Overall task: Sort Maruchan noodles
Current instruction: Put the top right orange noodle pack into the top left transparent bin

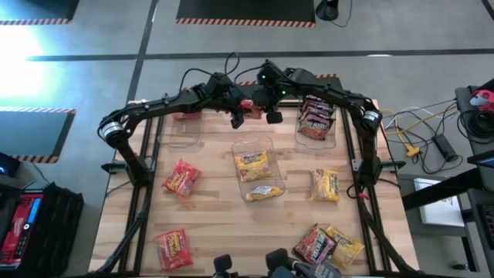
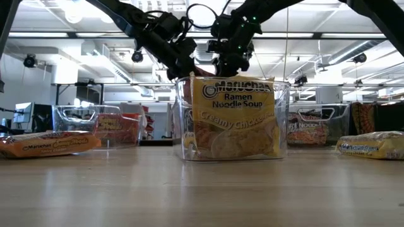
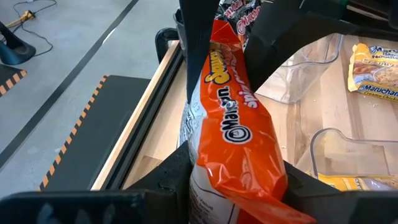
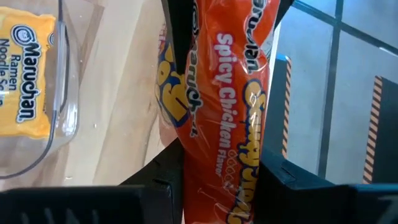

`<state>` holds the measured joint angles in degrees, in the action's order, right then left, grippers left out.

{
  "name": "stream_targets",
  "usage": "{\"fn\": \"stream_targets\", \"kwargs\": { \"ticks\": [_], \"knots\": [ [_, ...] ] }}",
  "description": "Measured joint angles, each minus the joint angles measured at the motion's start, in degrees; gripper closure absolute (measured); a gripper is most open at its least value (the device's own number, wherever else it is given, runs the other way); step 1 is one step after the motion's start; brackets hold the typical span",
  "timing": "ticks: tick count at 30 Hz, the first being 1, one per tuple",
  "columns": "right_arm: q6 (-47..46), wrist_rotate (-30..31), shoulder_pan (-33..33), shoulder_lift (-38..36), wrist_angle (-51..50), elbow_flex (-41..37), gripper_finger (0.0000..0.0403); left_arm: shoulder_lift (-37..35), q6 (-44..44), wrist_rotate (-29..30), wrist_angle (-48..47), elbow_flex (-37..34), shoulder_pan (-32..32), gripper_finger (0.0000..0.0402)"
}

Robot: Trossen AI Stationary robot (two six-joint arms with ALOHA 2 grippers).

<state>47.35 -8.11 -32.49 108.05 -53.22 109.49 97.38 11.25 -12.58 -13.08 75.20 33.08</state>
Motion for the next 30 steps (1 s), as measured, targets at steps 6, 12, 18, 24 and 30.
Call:
{"fn": "stream_targets", "kwargs": {
  "ticks": [6,12,18,24,30],
  "knots": [
    [-5.58,0.41,0.0,-0.04,-0.06,0.0,0.0262,0.02,-0.22,-0.16,0.0,0.0,0.47,0.0298],
    [-7.99,1.09,-0.11,-0.29,-0.52,0.07,0.0215,0.11,-0.39,0.03,-0.02,-0.09,1.64,0.0299],
    [-10.36,1.26,-0.41,-2.81,-1.28,0.07,0.0203,0.09,-1.99,-0.51,1.1,-0.09,3.1,0.0299],
    [-15.13,-0.58,-2.58,-5.62,-1.61,0.07,0.0211,0.09,-4.95,1.16,4.16,-0.09,5.53,0.0299],
    [-22.25,-14.24,-6.61,-5.79,-1.24,-0.49,0.022,-0.9,-9.82,0.9,7.92,-0.09,8.13,0.0299]
  ]
}}
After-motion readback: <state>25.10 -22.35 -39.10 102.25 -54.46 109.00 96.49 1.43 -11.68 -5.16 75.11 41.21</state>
